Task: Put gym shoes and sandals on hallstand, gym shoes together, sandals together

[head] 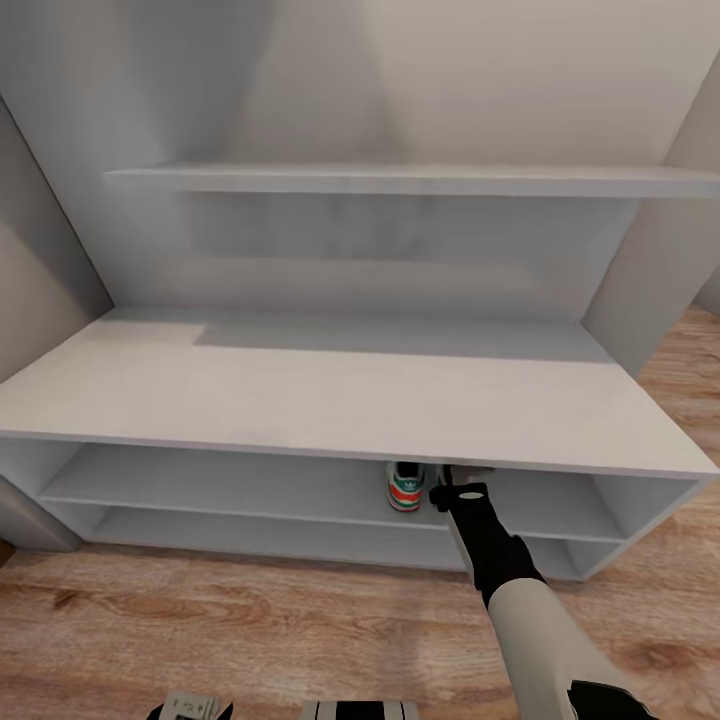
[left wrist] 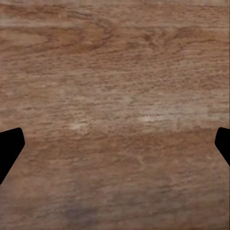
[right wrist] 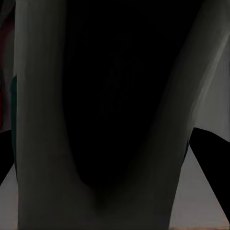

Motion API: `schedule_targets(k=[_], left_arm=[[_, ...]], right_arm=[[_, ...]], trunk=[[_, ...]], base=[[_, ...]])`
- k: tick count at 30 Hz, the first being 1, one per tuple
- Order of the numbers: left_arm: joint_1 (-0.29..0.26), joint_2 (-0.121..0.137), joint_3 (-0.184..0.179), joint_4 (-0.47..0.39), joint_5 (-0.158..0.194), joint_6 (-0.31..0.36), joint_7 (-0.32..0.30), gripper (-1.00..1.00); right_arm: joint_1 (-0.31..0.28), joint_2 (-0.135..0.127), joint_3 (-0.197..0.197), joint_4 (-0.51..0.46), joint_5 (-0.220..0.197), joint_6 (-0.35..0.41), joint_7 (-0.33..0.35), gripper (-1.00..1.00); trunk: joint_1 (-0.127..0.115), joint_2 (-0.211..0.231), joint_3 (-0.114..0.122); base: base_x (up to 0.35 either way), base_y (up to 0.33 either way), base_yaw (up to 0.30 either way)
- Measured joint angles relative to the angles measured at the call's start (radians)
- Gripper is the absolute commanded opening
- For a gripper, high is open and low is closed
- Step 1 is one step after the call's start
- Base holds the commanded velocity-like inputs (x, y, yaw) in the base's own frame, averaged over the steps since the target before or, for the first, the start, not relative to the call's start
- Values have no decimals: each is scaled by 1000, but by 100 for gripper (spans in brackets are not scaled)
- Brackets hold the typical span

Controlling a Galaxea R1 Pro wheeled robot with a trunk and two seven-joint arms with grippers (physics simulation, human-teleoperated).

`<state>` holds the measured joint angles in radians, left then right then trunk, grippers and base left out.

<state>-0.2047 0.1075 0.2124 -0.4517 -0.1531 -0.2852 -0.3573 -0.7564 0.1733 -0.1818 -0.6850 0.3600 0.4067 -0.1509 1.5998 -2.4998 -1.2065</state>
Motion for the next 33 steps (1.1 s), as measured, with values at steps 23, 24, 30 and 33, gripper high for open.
schedule_targets(k=[23, 24, 30, 33], left_arm=[[0, -2, -2, 0, -2, 0, 0, 100], [0, -2, -2, 0, -2, 0, 0, 100], [0, -2, -1, 0, -2, 0, 0, 100], [0, -2, -1, 0, -2, 0, 0, 100]], right_arm=[[1, 0, 1, 17, -12, -1, -2, 100], [1, 0, 1, 17, -12, 0, -2, 100], [1, 0, 0, 17, -12, -1, -2, 100], [1, 0, 0, 17, -12, -2, -2, 100]], trunk=[[1, 0, 0], [1, 0, 0], [1, 0, 0], [1, 0, 0]], base=[[-82, 2, 0], [-330, 0, 0], [-335, 0, 0], [-337, 0, 0]])
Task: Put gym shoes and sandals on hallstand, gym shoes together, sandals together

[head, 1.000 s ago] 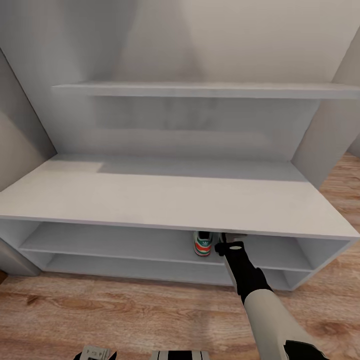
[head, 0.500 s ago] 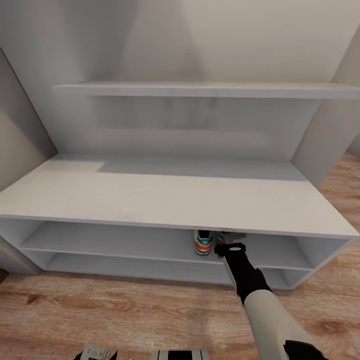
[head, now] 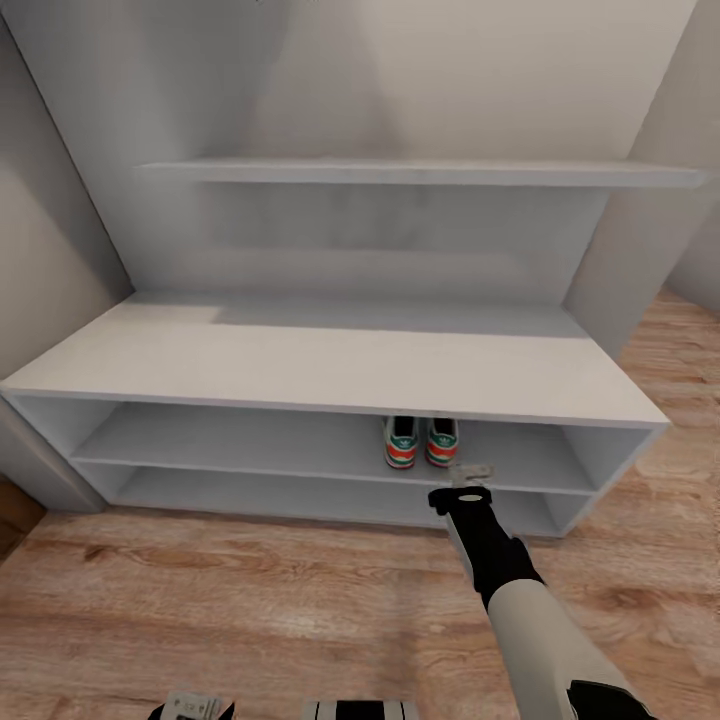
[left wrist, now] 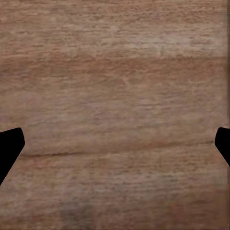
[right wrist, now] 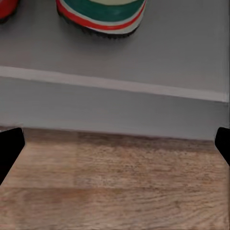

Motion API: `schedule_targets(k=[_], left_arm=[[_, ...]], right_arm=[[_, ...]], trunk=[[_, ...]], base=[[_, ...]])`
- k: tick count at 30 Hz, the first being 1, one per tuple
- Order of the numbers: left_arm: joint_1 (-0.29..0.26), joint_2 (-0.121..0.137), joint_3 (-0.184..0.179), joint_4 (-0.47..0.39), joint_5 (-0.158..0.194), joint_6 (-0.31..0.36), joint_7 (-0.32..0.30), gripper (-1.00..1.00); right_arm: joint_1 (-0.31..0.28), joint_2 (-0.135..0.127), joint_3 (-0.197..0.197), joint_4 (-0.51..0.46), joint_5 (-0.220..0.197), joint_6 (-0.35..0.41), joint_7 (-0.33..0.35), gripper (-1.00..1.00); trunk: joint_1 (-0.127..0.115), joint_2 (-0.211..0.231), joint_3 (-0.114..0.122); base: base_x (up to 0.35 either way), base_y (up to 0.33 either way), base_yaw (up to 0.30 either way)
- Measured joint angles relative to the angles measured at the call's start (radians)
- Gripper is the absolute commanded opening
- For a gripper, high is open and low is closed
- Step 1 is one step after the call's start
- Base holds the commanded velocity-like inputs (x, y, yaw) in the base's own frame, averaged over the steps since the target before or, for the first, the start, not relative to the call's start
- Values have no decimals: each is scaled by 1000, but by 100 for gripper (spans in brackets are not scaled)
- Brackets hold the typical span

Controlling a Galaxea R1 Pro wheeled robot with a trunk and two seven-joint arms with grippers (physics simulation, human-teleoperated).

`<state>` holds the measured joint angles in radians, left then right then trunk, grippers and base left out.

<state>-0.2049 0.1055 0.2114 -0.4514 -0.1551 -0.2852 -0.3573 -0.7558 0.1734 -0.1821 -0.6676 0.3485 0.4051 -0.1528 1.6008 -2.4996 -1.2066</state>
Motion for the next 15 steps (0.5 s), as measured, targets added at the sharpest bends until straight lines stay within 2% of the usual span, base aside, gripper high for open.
schedule_targets(k=[15], left_arm=[[-4, 4, 3, -15, 5, 0, 1, 100]], right_arm=[[1, 0, 3, 11, 0, -4, 1, 100]], trunk=[[0, 0, 0]], base=[[-336, 0, 0]])
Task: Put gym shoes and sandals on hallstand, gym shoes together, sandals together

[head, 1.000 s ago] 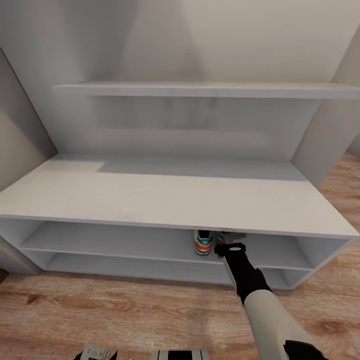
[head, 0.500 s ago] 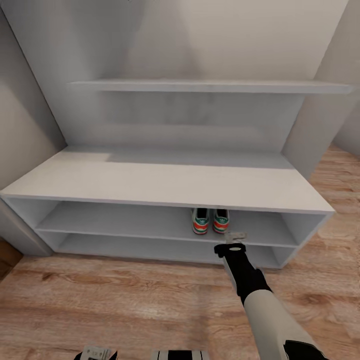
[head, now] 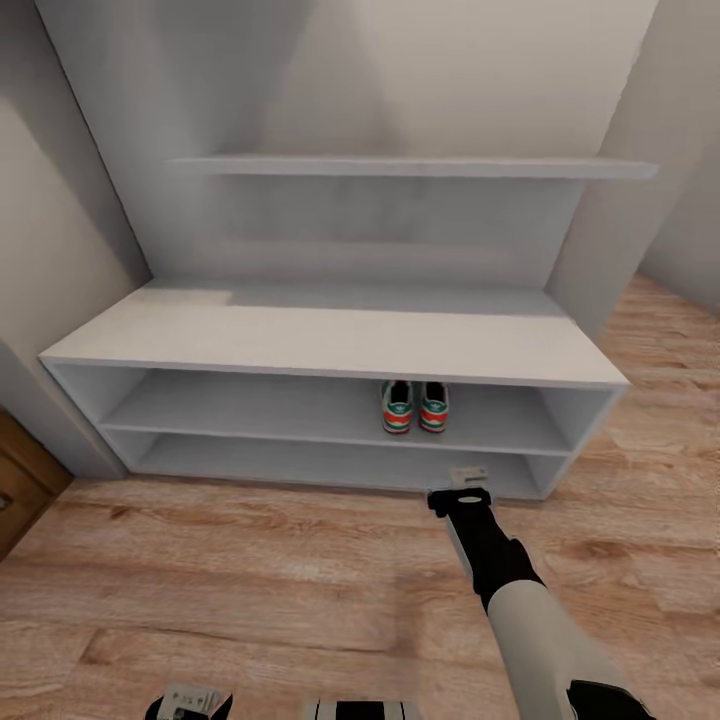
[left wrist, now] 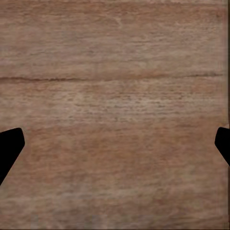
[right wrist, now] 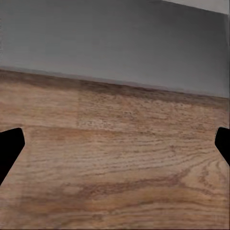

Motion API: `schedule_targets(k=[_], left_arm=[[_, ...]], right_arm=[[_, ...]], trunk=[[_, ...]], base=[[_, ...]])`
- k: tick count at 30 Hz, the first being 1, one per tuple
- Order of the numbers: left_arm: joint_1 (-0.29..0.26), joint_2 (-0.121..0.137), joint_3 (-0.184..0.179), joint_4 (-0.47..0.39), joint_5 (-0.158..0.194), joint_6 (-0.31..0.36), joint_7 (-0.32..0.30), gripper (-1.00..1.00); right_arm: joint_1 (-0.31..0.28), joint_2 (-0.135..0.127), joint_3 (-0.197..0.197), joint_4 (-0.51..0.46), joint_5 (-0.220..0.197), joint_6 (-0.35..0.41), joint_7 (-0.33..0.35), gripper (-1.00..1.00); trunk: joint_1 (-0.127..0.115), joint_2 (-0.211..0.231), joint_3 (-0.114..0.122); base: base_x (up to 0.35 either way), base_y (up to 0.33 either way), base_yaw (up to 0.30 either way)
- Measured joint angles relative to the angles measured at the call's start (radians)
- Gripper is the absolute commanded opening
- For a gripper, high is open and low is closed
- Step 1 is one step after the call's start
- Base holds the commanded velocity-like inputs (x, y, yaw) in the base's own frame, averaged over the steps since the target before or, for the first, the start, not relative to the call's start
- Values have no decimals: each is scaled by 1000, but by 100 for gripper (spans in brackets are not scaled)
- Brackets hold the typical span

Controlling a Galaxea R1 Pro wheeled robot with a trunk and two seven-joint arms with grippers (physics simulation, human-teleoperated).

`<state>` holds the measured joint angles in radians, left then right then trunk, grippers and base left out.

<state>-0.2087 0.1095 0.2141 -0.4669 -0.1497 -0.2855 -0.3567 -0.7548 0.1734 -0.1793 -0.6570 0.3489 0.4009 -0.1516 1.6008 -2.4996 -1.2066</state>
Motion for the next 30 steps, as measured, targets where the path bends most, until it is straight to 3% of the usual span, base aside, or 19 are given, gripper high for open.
schedule_targets(k=[5, 8, 11, 12, 14, 15, 17, 21, 25, 30], left_arm=[[-2, 0, 1, -2, 4, -1, 2, 100], [-2, -2, 3, -3, 7, -1, 7, 100], [-2, -4, 6, -2, 9, -1, 11, 100], [-2, -6, 7, -1, 20, -2, 12, 100], [-2, -6, 7, 0, 28, -2, 13, 100], [-2, -5, 7, 2, 46, -4, 13, 100], [-2, -5, 6, 5, 53, -5, 14, 100], [1, 1, 4, 13, 98, -8, 19, 100], [3, 3, 4, 14, 121, -10, 19, 100], [5, 3, 2, 16, 128, -10, 18, 100]], right_arm=[[3, 0, 0, 30, 2, -5, 0, 100], [9, 0, 1, 92, 2, -47, 0, 100], [26, -15, 1, 151, 2, -132, 0, 100], [44, -39, 1, 228, 0, -251, 2, 100], [53, -53, 1, 275, 1, -318, 4, 100], [66, -89, 4, 388, 2, -447, 6, 100], [74, -104, 5, 452, 1, -502, 7, 100], [105, -150, 4, 596, 4, -683, 15, 100], [142, -165, 5, 618, 4, -751, 23, 100], [165, -176, 5, 626, 1, -781, 23, 100]], trunk=[[0, 0, 0], [-1, 0, 0], [-1, 0, 0], [0, 0, 0], [-1, 0, 0], [-1, 0, 0], [-1, 0, 0], [-1, 0, 0], [-1, 0, 0], [-1, 0, 0]], base=[[-225, 0, 0], [-38, 0, 0], [-14, 0, 0], [-5, 0, 0], [-3, 0, 0], [-1, 0, 0], [0, 0, 0], [0, 0, 0], [0, 0, 0], [0, 0, 0]])
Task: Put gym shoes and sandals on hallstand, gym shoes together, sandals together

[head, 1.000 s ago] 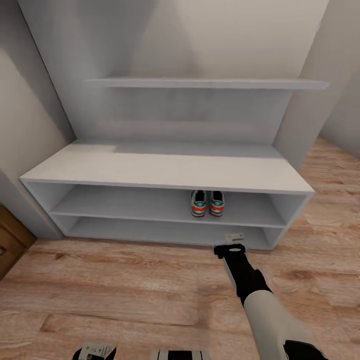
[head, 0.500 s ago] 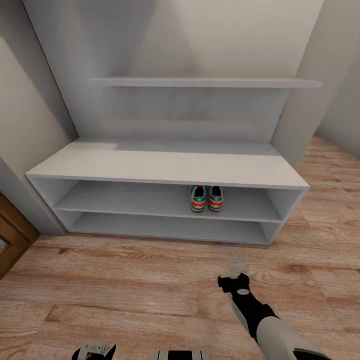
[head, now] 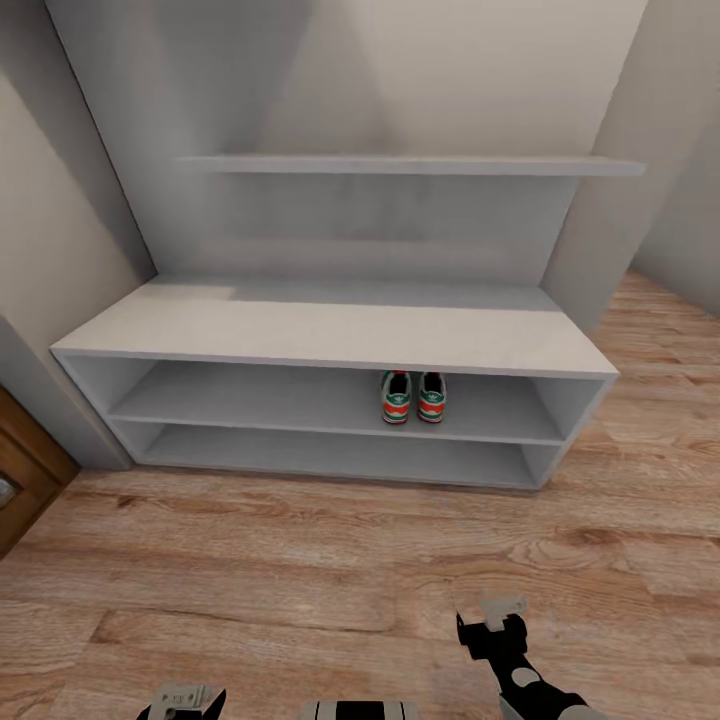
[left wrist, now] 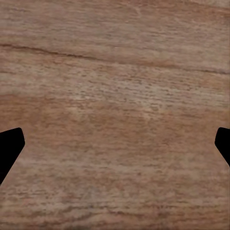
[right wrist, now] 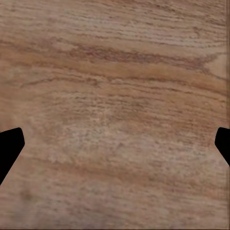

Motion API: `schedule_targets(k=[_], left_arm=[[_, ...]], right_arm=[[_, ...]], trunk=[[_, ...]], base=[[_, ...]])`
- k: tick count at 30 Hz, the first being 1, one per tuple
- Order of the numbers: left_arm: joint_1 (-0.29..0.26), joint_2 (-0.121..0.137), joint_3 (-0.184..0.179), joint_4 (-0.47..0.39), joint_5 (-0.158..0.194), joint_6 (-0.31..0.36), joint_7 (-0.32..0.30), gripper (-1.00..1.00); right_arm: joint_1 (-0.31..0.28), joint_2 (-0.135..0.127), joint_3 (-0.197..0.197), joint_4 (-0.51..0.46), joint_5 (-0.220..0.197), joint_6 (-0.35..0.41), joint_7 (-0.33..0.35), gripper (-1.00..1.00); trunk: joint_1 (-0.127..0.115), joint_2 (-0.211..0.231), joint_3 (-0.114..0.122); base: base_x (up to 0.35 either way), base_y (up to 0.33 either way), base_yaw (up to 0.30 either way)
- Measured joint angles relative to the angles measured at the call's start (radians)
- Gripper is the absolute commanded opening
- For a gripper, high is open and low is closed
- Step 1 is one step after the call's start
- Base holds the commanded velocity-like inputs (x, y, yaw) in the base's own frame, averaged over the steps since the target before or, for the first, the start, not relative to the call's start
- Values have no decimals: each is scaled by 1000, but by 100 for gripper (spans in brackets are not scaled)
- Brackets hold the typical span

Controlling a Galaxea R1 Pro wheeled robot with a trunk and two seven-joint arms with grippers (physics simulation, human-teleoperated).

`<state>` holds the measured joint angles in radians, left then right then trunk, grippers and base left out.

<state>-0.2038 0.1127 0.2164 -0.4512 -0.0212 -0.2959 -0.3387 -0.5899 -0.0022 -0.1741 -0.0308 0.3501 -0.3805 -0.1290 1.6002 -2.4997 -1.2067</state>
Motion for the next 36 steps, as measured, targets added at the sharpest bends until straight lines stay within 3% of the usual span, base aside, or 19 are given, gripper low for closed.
schedule_targets(k=[13, 14, 15, 16, 26, 36], left_arm=[[1, -8, -4, 40, -1, -27, 1, 100], [0, -8, -4, 43, 0, -36, 1, 100], [1, -7, -2, 98, 3, -105, 20, 100], [0, -7, -2, 103, 3, -109, 26, 100], [0, -12, -7, 111, 1, -115, 36, 100], [0, -12, -5, 113, 4, -115, 36, 100]], right_arm=[[64, -14, 0, 2, 1, -10, -21, 100], [65, -15, 0, 2, 1, -10, -22, 100], [69, -44, -7, 0, -7, -8, -26, 100], [69, -50, -3, 0, -6, -8, -26, 100], [73, -50, -3, 1, -7, -9, -27, 100], [82, -50, -3, 1, -121, -37, -25, 100]], trunk=[[0, 0, 0], [0, 0, 0], [0, 0, 0], [0, 0, 1], [0, 0, 6], [0, 0, 12]], base=[[0, 0, 0], [0, 0, -258], [0, 0, -269], [0, 0, -273], [0, 0, -284], [0, 0, -288]])
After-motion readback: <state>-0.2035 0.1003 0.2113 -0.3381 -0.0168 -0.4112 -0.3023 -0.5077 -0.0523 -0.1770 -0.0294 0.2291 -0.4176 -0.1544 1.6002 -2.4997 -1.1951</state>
